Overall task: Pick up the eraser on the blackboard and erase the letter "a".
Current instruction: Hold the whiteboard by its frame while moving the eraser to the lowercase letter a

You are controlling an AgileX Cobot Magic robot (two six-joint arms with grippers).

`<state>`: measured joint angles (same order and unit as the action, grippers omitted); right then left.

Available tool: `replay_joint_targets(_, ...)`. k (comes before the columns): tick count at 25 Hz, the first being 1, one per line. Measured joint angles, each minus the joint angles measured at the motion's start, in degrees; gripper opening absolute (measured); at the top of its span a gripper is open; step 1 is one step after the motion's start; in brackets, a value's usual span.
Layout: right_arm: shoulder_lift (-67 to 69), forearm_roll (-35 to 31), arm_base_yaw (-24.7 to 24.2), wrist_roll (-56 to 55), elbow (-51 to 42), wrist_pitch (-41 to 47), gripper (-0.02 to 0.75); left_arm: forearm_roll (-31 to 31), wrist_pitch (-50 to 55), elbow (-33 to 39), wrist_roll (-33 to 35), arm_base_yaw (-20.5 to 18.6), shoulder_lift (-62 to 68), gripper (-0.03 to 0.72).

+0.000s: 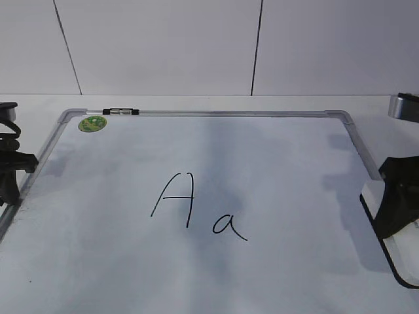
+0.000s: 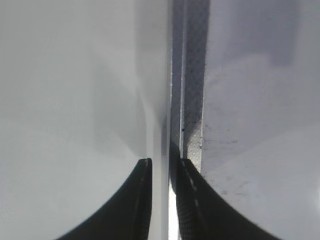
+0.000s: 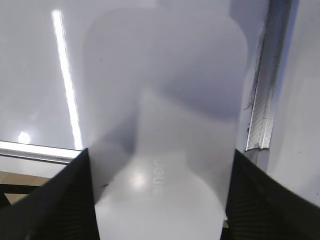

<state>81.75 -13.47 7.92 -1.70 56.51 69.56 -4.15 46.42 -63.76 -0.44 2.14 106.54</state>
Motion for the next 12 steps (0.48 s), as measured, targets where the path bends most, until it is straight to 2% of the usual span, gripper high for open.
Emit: replay_joint_targets(12,0.00,0.00,0.00,0.04,0.00,0.00,0.560,-0.31,0.12,-0.09,3.18,0.00,0.00,0.170)
